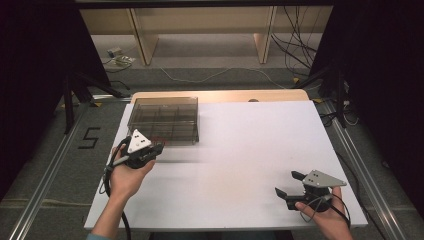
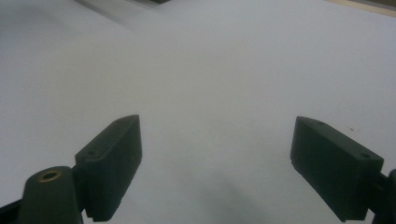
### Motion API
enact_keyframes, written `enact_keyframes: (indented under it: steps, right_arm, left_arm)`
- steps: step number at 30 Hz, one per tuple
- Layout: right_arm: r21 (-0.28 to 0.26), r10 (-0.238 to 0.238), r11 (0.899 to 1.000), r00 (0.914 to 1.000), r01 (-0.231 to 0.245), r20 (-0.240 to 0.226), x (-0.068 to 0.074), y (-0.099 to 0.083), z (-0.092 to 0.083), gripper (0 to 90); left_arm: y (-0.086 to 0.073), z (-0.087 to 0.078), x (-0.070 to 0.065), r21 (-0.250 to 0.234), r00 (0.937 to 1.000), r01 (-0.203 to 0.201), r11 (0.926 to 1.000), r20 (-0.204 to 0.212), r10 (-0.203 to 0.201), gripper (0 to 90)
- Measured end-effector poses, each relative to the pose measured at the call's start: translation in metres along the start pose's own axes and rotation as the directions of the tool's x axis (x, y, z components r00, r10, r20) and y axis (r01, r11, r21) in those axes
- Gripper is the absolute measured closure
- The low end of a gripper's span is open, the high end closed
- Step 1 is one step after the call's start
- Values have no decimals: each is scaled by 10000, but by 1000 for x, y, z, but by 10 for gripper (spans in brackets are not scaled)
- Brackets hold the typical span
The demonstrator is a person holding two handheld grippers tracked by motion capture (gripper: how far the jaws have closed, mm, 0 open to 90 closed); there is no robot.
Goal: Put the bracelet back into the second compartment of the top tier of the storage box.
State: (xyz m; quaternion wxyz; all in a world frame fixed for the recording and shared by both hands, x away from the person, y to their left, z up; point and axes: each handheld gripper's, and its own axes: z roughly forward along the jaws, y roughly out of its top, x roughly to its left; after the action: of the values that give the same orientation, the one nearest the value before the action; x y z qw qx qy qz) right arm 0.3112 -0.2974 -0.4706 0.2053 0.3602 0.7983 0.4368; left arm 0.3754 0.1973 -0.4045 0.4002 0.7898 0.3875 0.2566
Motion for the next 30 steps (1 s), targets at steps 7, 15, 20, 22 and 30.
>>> enact_keyframes:
  steps: [7,15,20,22,30]
  right_arm:
    - [-1,-13,10000,10000,13,5,0,0,0,175]
    - [9,-4,10000,10000,4,16,0,0,0,174]
    - [12,5,10000,10000,-5,14,0,0,0,175]
    - [7,0,10000,10000,0,11,0,0,0,175]
    - [-14,-50,10000,10000,50,14,0,0,0,175]
  left_arm:
    - [2,1,2,-1,10000,-8,10000,-30,8,879]
    - [4,2,5,-19,10000,15,10000,-55,-15,879]
    - [6,3,6,-24,10000,29,10000,-41,-29,879]
    - [6,3,7,-19,10000,13,10000,-46,-13,879]
    - [8,5,8,-52,10000,86,9999,-38,-86,879]
